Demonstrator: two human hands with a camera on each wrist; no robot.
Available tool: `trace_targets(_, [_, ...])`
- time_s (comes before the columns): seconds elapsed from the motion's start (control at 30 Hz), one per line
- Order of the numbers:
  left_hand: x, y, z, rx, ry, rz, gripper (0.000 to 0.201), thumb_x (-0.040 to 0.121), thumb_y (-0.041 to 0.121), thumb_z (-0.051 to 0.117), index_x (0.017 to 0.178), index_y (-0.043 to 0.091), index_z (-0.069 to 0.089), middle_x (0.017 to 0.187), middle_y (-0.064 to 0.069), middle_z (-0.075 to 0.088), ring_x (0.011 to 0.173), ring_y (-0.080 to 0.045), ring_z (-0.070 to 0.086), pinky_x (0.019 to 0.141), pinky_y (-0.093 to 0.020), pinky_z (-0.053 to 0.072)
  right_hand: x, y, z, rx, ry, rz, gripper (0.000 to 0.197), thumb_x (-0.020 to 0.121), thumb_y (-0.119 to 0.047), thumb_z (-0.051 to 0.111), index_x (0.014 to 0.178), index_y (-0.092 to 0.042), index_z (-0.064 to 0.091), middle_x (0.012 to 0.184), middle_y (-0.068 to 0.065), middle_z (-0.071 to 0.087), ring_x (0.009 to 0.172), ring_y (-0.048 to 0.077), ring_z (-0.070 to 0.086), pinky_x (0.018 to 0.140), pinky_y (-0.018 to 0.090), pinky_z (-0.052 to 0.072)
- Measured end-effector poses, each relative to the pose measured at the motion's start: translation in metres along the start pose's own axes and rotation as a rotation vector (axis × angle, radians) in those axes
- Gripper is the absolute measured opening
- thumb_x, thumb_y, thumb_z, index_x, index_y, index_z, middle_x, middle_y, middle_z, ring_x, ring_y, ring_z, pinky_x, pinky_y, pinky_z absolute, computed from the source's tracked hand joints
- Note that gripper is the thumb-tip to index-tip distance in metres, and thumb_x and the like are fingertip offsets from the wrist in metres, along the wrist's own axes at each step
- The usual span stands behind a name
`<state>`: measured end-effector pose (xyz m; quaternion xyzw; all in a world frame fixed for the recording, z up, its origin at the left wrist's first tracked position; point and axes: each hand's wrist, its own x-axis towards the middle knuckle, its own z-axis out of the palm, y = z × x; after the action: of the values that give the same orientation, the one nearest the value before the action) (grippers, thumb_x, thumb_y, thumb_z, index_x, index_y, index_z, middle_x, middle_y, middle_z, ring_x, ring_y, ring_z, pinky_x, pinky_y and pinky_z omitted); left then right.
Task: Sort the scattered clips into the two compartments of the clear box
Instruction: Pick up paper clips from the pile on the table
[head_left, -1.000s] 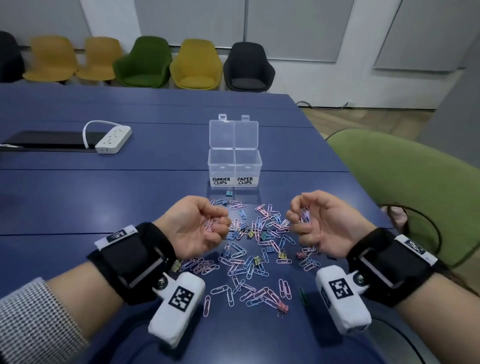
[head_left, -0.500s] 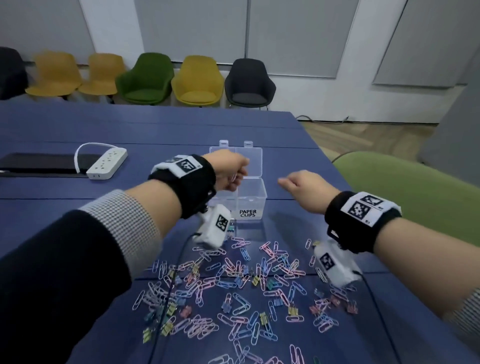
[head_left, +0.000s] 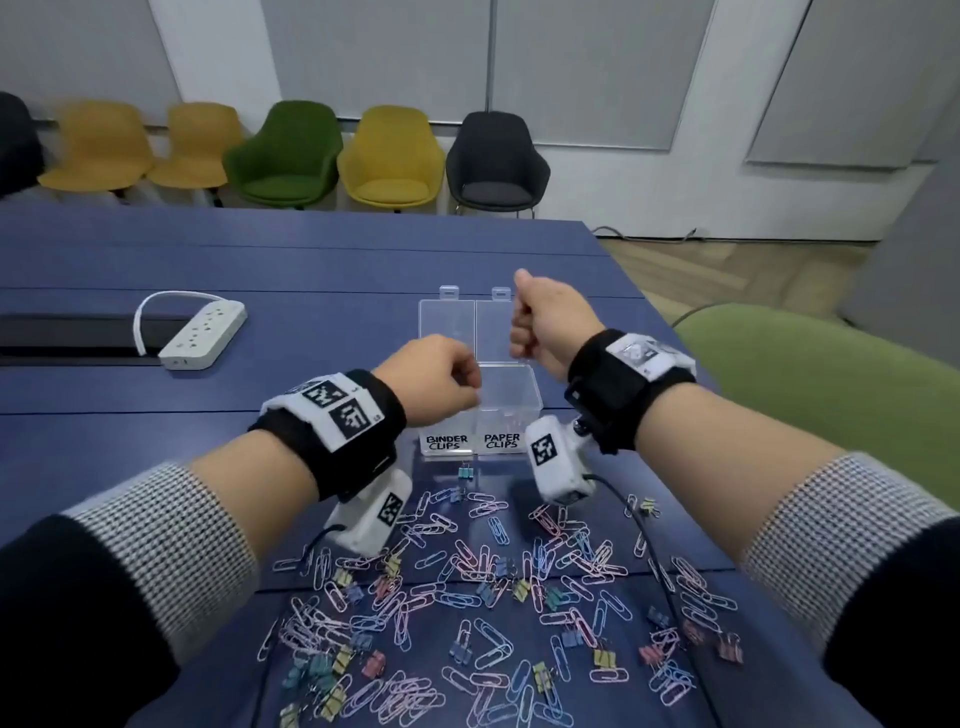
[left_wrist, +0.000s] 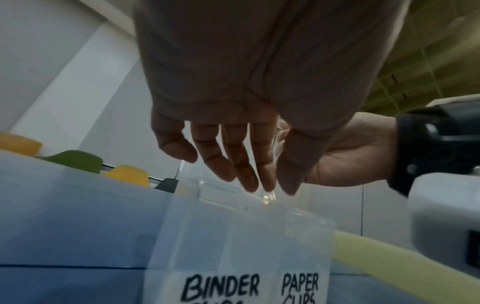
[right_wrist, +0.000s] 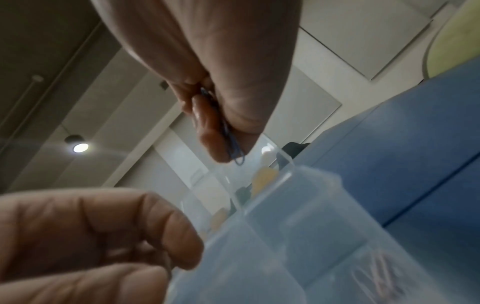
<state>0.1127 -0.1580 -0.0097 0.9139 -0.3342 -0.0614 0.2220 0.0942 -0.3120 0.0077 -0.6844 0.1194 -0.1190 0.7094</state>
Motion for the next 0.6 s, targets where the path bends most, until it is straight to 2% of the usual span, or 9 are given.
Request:
trace_targets(0.07, [-0.006,-0.004,-0.001,0.085,-0.052,0.004,0.01,0.083,0.018,0.064,0.092,0.02,0.069,0.095,0.006,0.065,0.084,-0.014,0.054,0.078,-0.021,0.043,-0.003,0.011,0.009,-0.044,-0.036,0.007,0.041,0.101,-0.026,0.036,0.062,-0.014,0.038,0.056,0.004,0.035,0.046,0.018,0.037,0.049,0.025,0.033])
trace_targets(0.17, [-0.009,-0.008,0.0,0.12,-0.054,-0.034,0.016,0.084,0.014,0.059,0.08,0.029,0.064,0.087,0.011,0.062,0.089,-0.017,0.059,0.086,-0.032,0.051,-0.006,0.017,0.009,-0.227,-0.029,-0.061,0.045,0.101,-0.029,0.036,0.06,-0.014,0.048,0.064,0.006,0.055,0.058,0.016,0.053,0.057,0.024,0.037])
trace_targets(0.23, [-0.012,-0.005,0.0,0.119,-0.05,-0.05,0.018,0.084,0.013,0.058,0.077,0.029,0.063,0.085,0.012,0.062,0.09,-0.018,0.06,0.09,-0.038,0.05,-0.011,0.012,0.0,-0.307,0.001,-0.099,0.044,0.1,-0.03,0.036,0.062,-0.015,0.052,0.071,0.006,0.061,0.065,0.015,0.056,0.062,0.024,0.038])
trace_targets(0.3, [-0.015,0.0,0.001,0.117,-0.021,-0.046,0.014,0.084,0.015,0.057,0.081,0.027,0.064,0.087,0.01,0.062,0.092,-0.02,0.059,0.093,-0.041,0.048,-0.021,0.002,-0.015,-0.322,0.015,-0.107,0.042,0.1,-0.03,0.035,0.065,-0.016,0.052,0.073,0.007,0.061,0.068,0.017,0.057,0.063,0.026,0.039])
trace_targets(0.37, [-0.018,0.007,0.003,0.086,0.051,-0.005,0.011,0.085,0.017,0.056,0.089,0.022,0.064,0.094,0.006,0.062,0.089,-0.02,0.057,0.09,-0.035,0.048,-0.037,-0.009,-0.033,-0.362,-0.001,-0.132,0.037,0.099,-0.027,0.038,0.066,-0.015,0.05,0.071,0.007,0.059,0.066,0.018,0.057,0.06,0.027,0.041])
trace_targets(0.43, [-0.024,0.018,0.006,0.049,0.084,0.073,0.012,0.087,0.017,0.056,0.096,0.018,0.064,0.098,0.003,0.062,0.083,-0.015,0.051,0.078,-0.024,0.042,-0.056,-0.016,-0.056,-0.535,-0.036,-0.161,0.029,0.096,-0.021,0.044,0.069,-0.014,0.051,0.071,0.007,0.058,0.065,0.019,0.058,0.059,0.028,0.044])
trace_targets(0.5, [-0.03,0.033,0.012,0.061,0.022,0.146,0.013,0.087,0.018,0.058,0.098,0.014,0.065,0.094,0.003,0.061,0.081,-0.012,0.05,0.072,-0.018,0.036,-0.076,-0.017,-0.081,-0.814,-0.117,-0.122,0.02,0.093,-0.016,0.051,0.074,-0.01,0.055,0.073,0.011,0.062,0.066,0.024,0.06,0.06,0.032,0.049])
trace_targets(0.6, [-0.033,0.051,0.029,0.158,-0.152,0.175,0.017,0.085,0.019,0.06,0.101,0.013,0.065,0.097,-0.001,0.065,0.086,-0.016,0.057,0.071,-0.019,0.039,-0.105,-0.008,-0.112,-1.216,-0.325,0.088,0.01,0.086,-0.013,0.059,0.082,-0.005,0.063,0.076,0.014,0.069,0.07,0.033,0.066,0.066,0.037,0.056])
